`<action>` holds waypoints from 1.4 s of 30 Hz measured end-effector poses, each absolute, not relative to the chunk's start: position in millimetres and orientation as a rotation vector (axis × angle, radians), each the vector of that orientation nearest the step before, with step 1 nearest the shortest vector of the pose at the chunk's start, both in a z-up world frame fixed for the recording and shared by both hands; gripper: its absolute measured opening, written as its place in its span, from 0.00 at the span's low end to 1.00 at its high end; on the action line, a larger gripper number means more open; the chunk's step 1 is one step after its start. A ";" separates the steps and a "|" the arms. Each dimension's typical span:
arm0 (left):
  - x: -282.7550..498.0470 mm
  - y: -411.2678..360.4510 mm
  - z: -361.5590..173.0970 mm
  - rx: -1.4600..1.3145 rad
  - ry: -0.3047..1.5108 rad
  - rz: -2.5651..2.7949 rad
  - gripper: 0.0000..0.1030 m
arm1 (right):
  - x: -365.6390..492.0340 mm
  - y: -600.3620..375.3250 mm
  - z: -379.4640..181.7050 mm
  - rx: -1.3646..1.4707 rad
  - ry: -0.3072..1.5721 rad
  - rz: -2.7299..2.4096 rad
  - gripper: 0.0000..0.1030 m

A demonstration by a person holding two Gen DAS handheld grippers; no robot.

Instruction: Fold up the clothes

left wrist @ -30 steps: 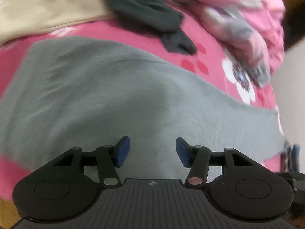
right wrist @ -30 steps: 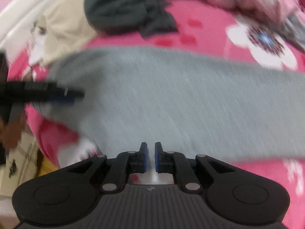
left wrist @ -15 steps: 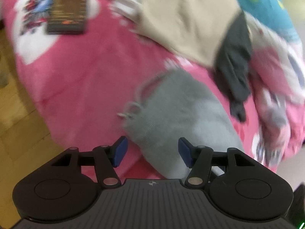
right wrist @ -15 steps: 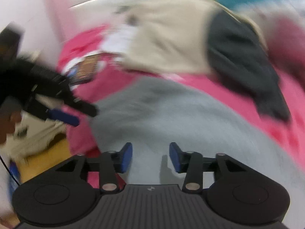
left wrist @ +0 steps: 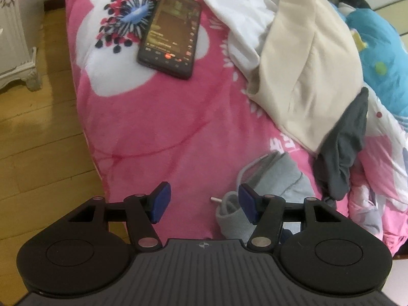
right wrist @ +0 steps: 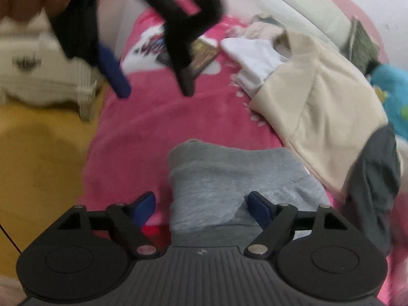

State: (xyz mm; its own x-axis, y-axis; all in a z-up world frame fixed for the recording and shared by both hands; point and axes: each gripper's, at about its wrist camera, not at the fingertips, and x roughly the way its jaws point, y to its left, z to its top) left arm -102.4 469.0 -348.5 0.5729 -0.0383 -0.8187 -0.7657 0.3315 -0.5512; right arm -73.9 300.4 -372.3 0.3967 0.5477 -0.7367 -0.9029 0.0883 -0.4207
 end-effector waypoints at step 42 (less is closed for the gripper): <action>54.2 485.6 -448.6 -1.474 1.094 -0.083 0.70 | 2.6 245.1 -318.3 -0.327 0.775 0.962 0.48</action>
State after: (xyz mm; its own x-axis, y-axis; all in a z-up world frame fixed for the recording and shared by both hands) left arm 54.2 485.6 -448.6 0.5493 -0.6470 -0.5288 -0.5604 0.1842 -0.8075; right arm 2.6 245.1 -318.3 0.3357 0.6101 -0.7177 -0.8311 0.5505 0.0793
